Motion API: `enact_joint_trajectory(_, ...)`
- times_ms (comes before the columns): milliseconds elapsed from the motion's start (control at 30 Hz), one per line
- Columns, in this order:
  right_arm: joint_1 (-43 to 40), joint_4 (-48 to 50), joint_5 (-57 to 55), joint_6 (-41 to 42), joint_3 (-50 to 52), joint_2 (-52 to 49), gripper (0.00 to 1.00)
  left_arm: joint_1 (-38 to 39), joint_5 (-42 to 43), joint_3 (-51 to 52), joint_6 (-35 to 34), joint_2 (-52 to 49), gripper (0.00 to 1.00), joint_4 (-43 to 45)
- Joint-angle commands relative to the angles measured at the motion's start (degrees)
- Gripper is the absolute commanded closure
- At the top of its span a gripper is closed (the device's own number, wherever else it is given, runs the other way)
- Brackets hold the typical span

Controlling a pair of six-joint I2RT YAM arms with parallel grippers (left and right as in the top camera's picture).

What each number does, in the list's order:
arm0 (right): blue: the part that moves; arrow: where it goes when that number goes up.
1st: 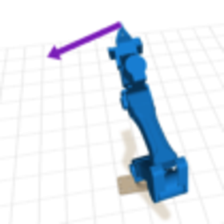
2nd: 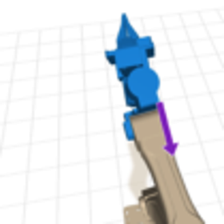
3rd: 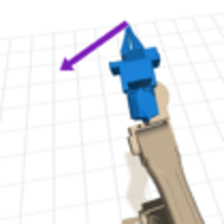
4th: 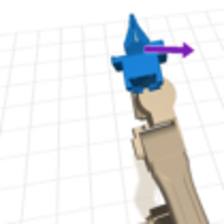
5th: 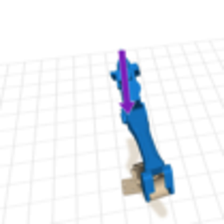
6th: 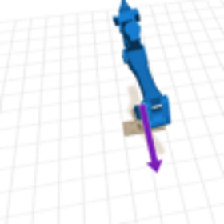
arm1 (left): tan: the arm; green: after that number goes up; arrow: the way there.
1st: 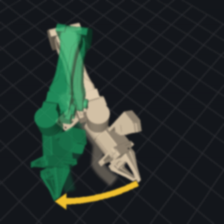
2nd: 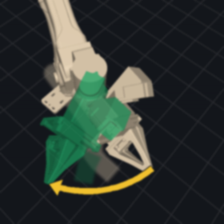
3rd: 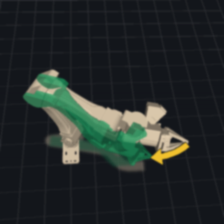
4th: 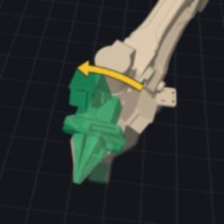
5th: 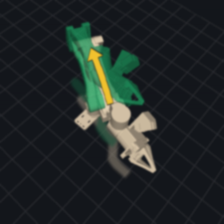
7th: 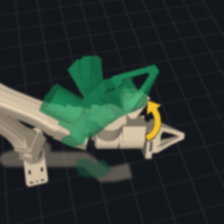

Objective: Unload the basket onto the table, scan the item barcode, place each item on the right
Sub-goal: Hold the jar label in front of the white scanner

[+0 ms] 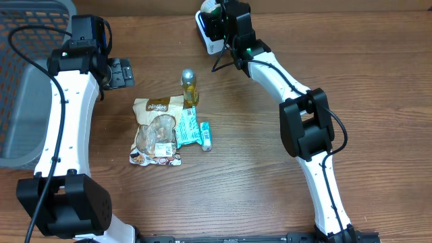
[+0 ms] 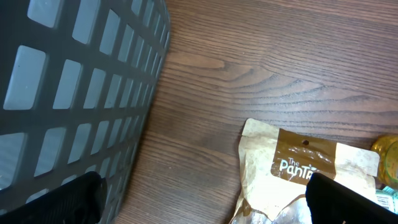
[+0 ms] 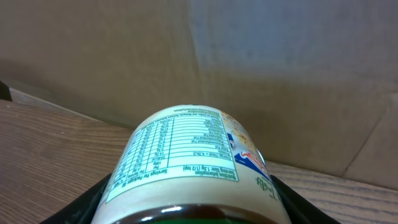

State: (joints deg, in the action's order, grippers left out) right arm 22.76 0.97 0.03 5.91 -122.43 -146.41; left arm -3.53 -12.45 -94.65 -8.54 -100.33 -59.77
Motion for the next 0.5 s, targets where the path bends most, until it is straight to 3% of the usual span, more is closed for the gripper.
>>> enact_joint_trajectory(0,-0.02,2.43,-0.66,-0.39,-0.50,-0.42,0.72,-0.57,0.07,-1.22,0.83,0.70,0.00,0.07)
enact_joint_trajectory(467,-0.02,4.24,-0.61,-0.39,-0.52,-2.38,0.64,-0.57,0.07,-1.22,0.83,0.70,0.00,0.07)
